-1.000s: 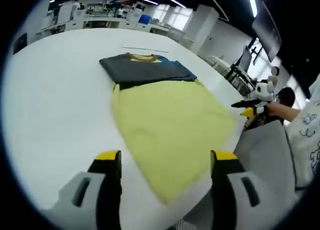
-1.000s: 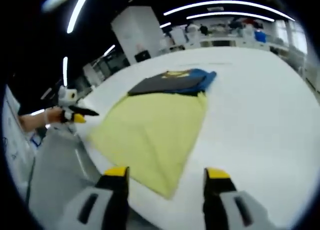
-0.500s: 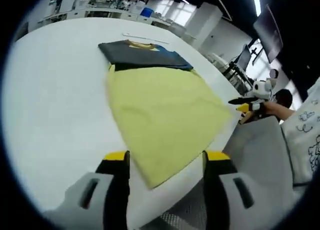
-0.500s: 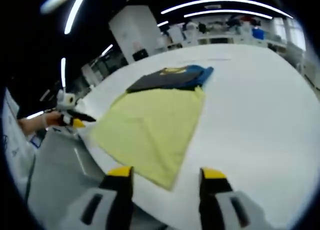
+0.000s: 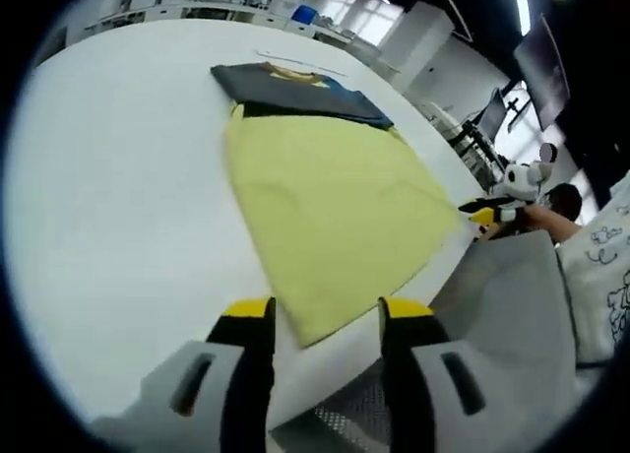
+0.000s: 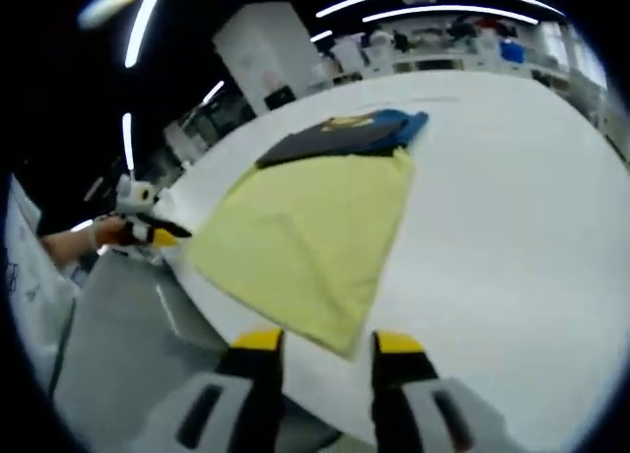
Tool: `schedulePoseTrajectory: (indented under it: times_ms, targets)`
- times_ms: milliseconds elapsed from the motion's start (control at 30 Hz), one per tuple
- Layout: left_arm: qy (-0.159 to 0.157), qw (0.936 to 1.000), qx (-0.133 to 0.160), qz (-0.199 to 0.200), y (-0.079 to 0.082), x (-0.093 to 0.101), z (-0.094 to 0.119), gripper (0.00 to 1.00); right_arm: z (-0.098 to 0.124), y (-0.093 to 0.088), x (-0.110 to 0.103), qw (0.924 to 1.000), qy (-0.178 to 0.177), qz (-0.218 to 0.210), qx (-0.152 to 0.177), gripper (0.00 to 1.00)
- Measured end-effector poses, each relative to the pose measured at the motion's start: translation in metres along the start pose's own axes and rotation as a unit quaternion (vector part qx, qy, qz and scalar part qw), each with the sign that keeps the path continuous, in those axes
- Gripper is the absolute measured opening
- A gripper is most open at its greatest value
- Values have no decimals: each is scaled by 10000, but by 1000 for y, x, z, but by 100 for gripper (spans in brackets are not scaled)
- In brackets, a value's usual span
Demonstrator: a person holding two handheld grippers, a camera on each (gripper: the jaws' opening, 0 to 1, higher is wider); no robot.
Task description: Fold the garment on the visible template until the final outline fits inside the template.
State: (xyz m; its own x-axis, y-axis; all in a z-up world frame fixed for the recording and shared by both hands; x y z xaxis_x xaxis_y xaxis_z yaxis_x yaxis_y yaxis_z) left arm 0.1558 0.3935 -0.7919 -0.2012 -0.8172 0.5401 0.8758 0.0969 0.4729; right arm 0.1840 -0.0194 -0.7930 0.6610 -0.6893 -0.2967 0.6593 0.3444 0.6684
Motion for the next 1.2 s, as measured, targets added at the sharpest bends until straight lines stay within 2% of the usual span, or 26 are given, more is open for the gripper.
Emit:
schedulePoseTrajectory:
  times_ms: [200, 400, 567, 767, 900, 1200]
  targets:
    - [102, 9999, 19, 135, -5, -3, 2, 30, -1, -5, 0, 9999, 56, -34, -105, 22]
    - [279, 9996, -27, -31, -10, -5, 4, 22, -4, -9, 3, 9998, 77, -159, -99, 10]
    - [373, 9993, 36, -31, -13, -8, 2, 8, -7, -9, 3, 9998, 109, -98, -129, 0]
    - [408, 9991, 41, 93, -14, -10, 1, 0, -10, -7, 2, 9994, 198, -200, -190, 0]
    - [395, 9990, 211, 50, -12, -9, 6, 0, -6, -6, 1, 9991, 295, -149, -276, 0]
    - [167, 9989, 312, 308, -10, 4, 24, 0, 13, 1, -18, 9981, 470, -401, -32, 0]
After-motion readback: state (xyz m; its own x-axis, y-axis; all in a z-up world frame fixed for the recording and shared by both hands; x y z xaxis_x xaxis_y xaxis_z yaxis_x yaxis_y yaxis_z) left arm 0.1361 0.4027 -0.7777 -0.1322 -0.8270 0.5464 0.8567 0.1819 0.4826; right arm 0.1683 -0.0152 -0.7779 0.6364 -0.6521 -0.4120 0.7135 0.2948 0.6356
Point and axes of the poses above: the point that each gripper's makers call its tool centre point, and the gripper's own axes: z roughly backward along the fingers, x roughly to its right, y roughly out of its top, the point moved 6 cm from there along z, roughly backward along the fingers, and after that the axes turned 9 degrees about z, right-handed, at the moved point
